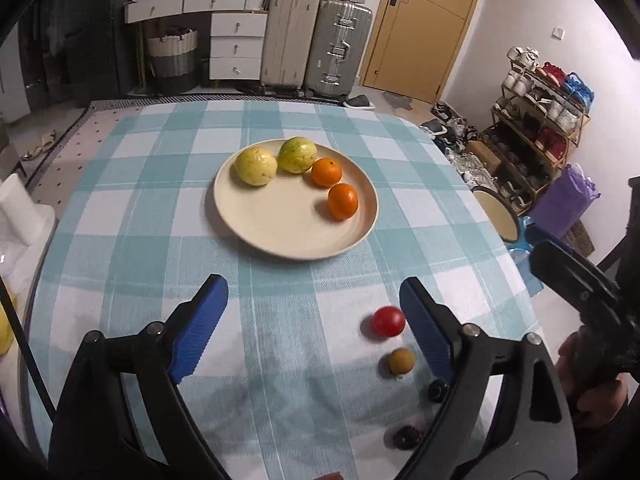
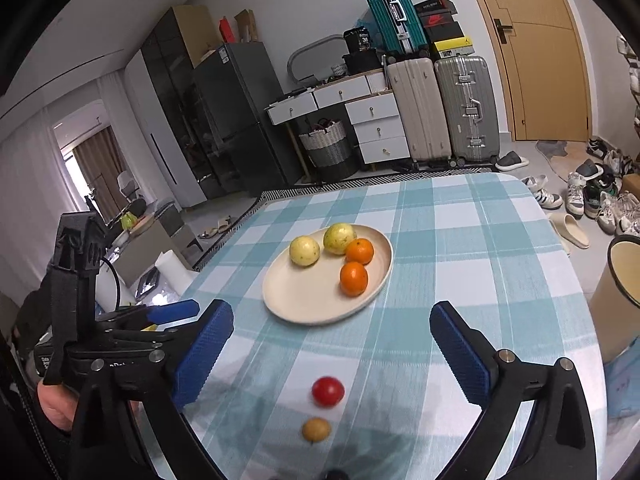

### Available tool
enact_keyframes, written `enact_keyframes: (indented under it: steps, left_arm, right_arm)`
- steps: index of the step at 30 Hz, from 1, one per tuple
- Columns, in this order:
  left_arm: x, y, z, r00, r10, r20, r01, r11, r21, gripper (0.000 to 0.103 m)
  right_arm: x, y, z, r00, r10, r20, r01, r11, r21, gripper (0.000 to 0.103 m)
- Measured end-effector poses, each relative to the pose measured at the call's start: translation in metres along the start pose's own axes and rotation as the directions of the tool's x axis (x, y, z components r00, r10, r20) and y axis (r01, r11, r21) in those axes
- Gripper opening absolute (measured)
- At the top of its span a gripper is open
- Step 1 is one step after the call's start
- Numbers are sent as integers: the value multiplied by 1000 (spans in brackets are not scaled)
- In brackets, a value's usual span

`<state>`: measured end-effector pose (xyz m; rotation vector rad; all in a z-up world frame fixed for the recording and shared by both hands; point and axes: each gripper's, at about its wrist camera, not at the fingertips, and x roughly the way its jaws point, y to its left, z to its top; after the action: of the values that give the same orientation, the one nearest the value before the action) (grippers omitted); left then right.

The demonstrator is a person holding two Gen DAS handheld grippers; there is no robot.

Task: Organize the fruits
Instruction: 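Withdraw both grippers from the plate toward the remaining small fruits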

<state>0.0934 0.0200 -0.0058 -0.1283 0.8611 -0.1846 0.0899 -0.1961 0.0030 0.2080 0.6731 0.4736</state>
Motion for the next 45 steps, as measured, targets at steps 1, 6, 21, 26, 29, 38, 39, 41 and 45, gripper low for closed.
enact_keyframes:
  steps: [1, 6, 21, 26, 29, 38, 39, 41, 45]
  left_arm:
    - [-3, -1, -2, 1000, 5, 5, -5, 1000, 1, 87]
    - [-13, -5, -16, 1000, 5, 15, -5, 1000, -4, 100]
    - [-7, -19, -73, 994, -75, -83, 77, 997, 17, 102]
    - [-2, -25, -85, 990, -84, -116, 87, 996, 17, 102]
    - [0, -28, -93, 987, -90, -133, 93, 995, 19, 102]
    - [10, -33, -111, 985, -67, -160, 79, 994, 70, 102]
    - [10, -33, -112, 985, -71, -159, 83, 994, 75, 102]
    - [12, -33, -114, 980, -98, -172, 112, 991, 69, 102]
    - [20, -30, -118, 969, -141, -204, 153, 987, 44, 101]
  right_arm:
    - [-3, 1, -2, 1000, -2, 2, 2, 1000, -1, 102]
    - [-22, 7, -15, 1000, -17, 14, 17, 1000, -20, 103]
    - [-52, 14, -54, 999, -50, -4, 50, 998, -41, 103]
    - [-56, 12, -65, 999, -32, -6, 32, 999, -26, 103]
    - [-55, 12, -71, 1000, -17, -22, 17, 1000, -23, 103]
    - [-46, 10, -85, 997, -32, -68, 32, 999, 1, 103]
    - [-46, 9, -86, 997, -32, -73, 33, 999, 8, 103]
    - [-45, 7, -89, 996, -26, -88, 30, 999, 35, 103]
    - [-41, 9, -94, 993, -32, -110, 36, 999, 37, 103]
